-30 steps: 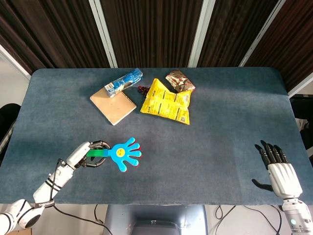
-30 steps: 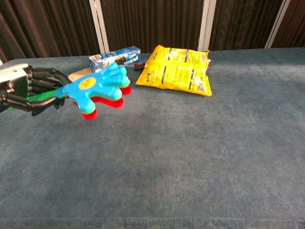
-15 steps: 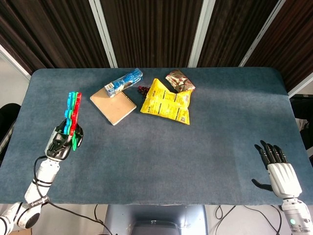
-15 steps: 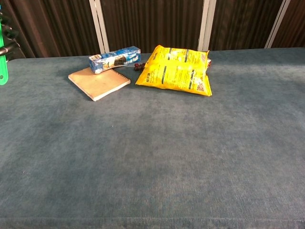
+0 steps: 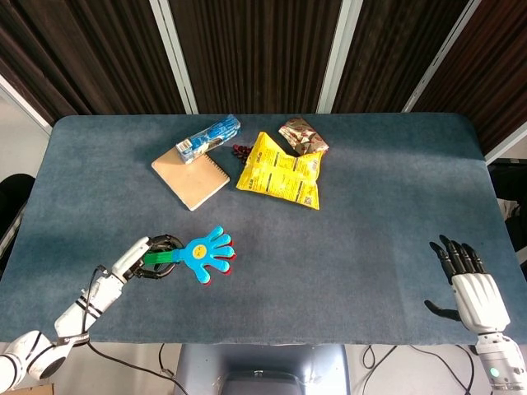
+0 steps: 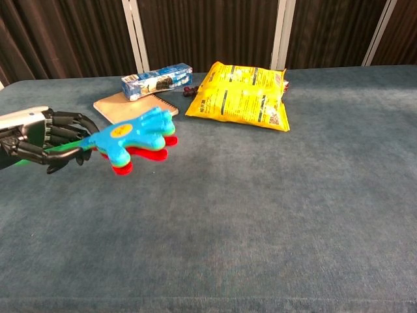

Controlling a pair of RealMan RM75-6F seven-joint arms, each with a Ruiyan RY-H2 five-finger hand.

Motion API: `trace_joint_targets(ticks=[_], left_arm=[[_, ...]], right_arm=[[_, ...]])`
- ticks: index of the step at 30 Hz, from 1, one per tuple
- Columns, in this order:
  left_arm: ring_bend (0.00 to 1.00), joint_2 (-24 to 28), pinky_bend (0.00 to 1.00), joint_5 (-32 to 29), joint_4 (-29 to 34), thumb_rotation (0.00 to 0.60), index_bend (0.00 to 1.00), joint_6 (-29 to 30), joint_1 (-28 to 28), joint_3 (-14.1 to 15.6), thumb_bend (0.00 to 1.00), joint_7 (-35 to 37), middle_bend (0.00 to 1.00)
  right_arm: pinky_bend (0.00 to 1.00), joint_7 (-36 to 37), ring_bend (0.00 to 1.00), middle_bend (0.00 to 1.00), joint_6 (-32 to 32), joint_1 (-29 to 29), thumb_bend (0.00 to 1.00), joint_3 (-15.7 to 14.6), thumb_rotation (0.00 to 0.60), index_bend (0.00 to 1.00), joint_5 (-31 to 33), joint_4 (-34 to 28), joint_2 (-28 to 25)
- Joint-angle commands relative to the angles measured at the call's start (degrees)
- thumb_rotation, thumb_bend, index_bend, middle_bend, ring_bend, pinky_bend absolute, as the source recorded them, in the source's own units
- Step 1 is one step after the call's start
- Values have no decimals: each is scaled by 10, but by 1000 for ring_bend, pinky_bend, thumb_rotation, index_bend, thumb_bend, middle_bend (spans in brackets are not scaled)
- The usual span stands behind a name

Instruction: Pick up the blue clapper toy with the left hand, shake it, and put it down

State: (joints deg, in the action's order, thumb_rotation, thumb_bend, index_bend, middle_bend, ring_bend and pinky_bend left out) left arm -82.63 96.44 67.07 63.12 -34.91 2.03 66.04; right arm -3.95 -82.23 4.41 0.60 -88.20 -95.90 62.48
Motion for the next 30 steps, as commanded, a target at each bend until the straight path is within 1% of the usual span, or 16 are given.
trace_joint_targets(ticks=[1, 6, 10, 12, 14, 15, 16, 17, 18, 19, 21, 22, 25, 30], left_arm=[[511, -8, 761, -24, -5, 600, 902, -57, -20, 8, 573, -97, 844], [510, -26, 760, -33, -24, 600, 902, -36, -12, 3, 568, -75, 844], [508, -51, 756, -45, -52, 600, 902, -19, -5, -5, 553, -67, 841], [488, -65, 726, -51, -66, 600, 880, -15, -2, -8, 545, -77, 813], [416, -77, 586, -60, -78, 600, 768, -23, 0, -10, 522, -99, 713], [343, -81, 454, -64, -78, 600, 662, -29, -1, -10, 502, -107, 610], [222, -82, 286, -69, -76, 600, 509, -40, -2, -9, 482, -116, 449], [129, -81, 176, -74, -73, 600, 386, -51, -4, -9, 476, -124, 323], [56, -80, 91, -80, -70, 600, 267, -61, -5, -10, 474, -133, 211], [8, -81, 30, -88, -68, 600, 148, -67, -5, -13, 475, -147, 110], [0, -85, 0, -98, -69, 600, 35, -69, -3, -18, 465, -180, 25], [0, -88, 0, -103, -69, 600, 6, -66, -1, -21, 460, -199, 4], [0, -87, 0, -111, -57, 600, 0, -61, 4, -26, 451, -226, 0], [0, -71, 0, -111, -28, 600, 0, -48, 10, -29, 429, -259, 0]], right_arm=[[0, -1, 0, 0, 2, 0, 40, 0, 600, 0, 1, 0, 0], [0, -3, 0, 0, 1, 0, 40, -1, 600, 0, -1, -1, 1], [0, -3, 0, 0, 0, -1, 40, -1, 600, 0, -2, -1, 1], [0, -3, 0, 0, 1, 0, 40, -1, 600, 0, -1, -1, 1], [0, -3, 0, 0, 3, 1, 40, -1, 600, 0, -1, 0, 1], [0, -2, 0, 0, 3, 1, 40, -1, 600, 0, 0, 0, 1], [0, -2, 0, 0, 4, 1, 40, -1, 600, 0, 0, -1, 0], [0, -1, 0, 0, 4, 1, 40, -1, 600, 0, 1, 0, 0], [0, -1, 0, 0, 4, 1, 40, -1, 600, 0, 1, 0, 0], [0, 0, 0, 0, 3, 1, 40, -1, 600, 0, 0, 0, 0], [0, 1, 0, 0, 2, 1, 40, -1, 600, 0, 0, 0, -1], [0, 1, 0, 0, 2, 1, 40, -1, 600, 0, -1, -1, -1], [0, 1, 0, 0, 2, 1, 40, -1, 600, 0, -1, -1, -1], [0, 1, 0, 0, 4, 1, 41, -1, 600, 0, 1, -1, -1]])
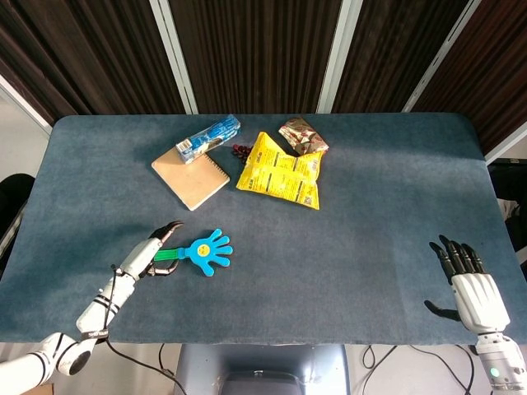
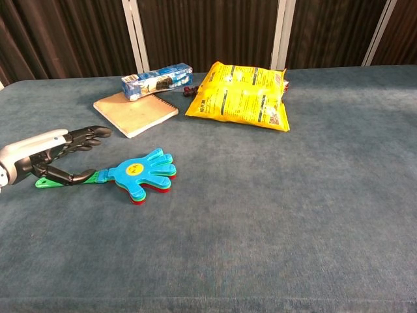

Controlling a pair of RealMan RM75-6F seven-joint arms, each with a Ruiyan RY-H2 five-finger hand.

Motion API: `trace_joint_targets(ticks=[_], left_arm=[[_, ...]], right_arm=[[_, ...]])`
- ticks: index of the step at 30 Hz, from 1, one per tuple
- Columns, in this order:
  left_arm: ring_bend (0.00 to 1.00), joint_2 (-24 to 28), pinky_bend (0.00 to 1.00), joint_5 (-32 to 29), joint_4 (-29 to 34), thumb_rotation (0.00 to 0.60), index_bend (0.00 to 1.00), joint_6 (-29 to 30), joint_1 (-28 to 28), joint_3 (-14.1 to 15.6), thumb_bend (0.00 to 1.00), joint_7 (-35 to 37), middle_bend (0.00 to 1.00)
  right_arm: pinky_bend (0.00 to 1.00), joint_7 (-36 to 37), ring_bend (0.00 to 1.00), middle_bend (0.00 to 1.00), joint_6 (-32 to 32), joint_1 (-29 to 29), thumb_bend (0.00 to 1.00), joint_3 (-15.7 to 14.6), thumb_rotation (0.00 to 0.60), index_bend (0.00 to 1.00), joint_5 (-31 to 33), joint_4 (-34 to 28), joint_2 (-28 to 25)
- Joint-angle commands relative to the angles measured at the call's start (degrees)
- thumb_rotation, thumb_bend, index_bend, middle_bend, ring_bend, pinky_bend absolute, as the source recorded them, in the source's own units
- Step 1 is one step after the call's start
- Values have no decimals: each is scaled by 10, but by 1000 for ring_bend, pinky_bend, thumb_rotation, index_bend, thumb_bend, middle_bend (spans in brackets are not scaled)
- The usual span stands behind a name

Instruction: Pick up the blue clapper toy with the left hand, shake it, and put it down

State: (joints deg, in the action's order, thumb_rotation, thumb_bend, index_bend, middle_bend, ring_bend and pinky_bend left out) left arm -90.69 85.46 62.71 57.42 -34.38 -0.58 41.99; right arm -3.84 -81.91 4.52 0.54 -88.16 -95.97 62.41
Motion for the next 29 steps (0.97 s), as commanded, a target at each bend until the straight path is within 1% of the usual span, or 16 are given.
trace_joint_targets(ticks=[1, 3, 6, 7, 10, 11, 13, 15, 19, 20, 21, 22, 25, 29], left_arm=[[0, 16, 0, 2, 26, 600, 0, 16, 7, -2, 426, -31, 0], [0, 26, 0, 9, 44, 600, 0, 35, 12, -2, 426, -51, 0], [0, 52, 0, 29, 85, 600, 0, 80, 28, 4, 426, -103, 0], [0, 70, 0, 46, 107, 600, 0, 112, 40, 10, 425, -138, 0], [0, 117, 0, 73, 168, 600, 0, 175, 76, 30, 420, -225, 0], [0, 139, 0, 83, 195, 600, 0, 205, 98, 42, 418, -269, 0], [0, 167, 0, 96, 233, 600, 0, 258, 141, 63, 417, -329, 0], [0, 176, 0, 102, 249, 600, 0, 303, 179, 78, 416, -359, 0], [0, 174, 0, 104, 251, 600, 0, 326, 198, 81, 418, -374, 0], [0, 167, 0, 97, 246, 600, 0, 350, 219, 79, 419, -388, 0], [0, 166, 0, 91, 242, 600, 0, 352, 226, 77, 420, -411, 0], [0, 168, 0, 61, 239, 600, 0, 339, 232, 70, 421, -442, 0], [0, 177, 0, 31, 253, 600, 0, 319, 237, 61, 421, -489, 0], [0, 179, 0, 29, 256, 600, 0, 318, 240, 51, 422, -511, 0]], right_arm=[[0, 0, 0, 0, 1, 0, 41, 0, 600, 0, 0, 0, 0], [0, 0, 0, 0, -1, 0, 40, -1, 600, 0, -1, 0, 0], [0, 0, 0, 0, -3, -1, 40, -1, 600, 0, -3, -1, -1], [0, 1, 0, 0, -4, -2, 40, -1, 600, 0, -4, -1, -1], [0, 2, 0, 0, -6, -2, 40, -1, 600, 0, -5, -1, -2], [0, 2, 0, 0, -7, -3, 41, -2, 600, 0, -6, -1, -2], [0, 3, 0, 0, -9, -4, 40, -3, 600, 0, -9, -2, -3], [0, 2, 0, 0, -12, -5, 40, -4, 600, 0, -12, -3, -3], [0, 1, 0, 0, -14, -6, 41, -4, 600, 0, -13, -3, -2], [0, -3, 0, 0, -14, -6, 40, -5, 600, 0, -14, -3, 0], [0, -5, 0, 0, -13, -6, 41, -6, 600, 0, -15, -3, 1], [0, -11, 0, 0, -7, -5, 40, -9, 600, 0, -16, -2, 5], [0, -19, 0, 0, -9, -6, 40, -8, 600, 0, -16, 0, 9], [0, -23, 0, 0, -7, -5, 40, -6, 600, 0, -9, 2, 12]])
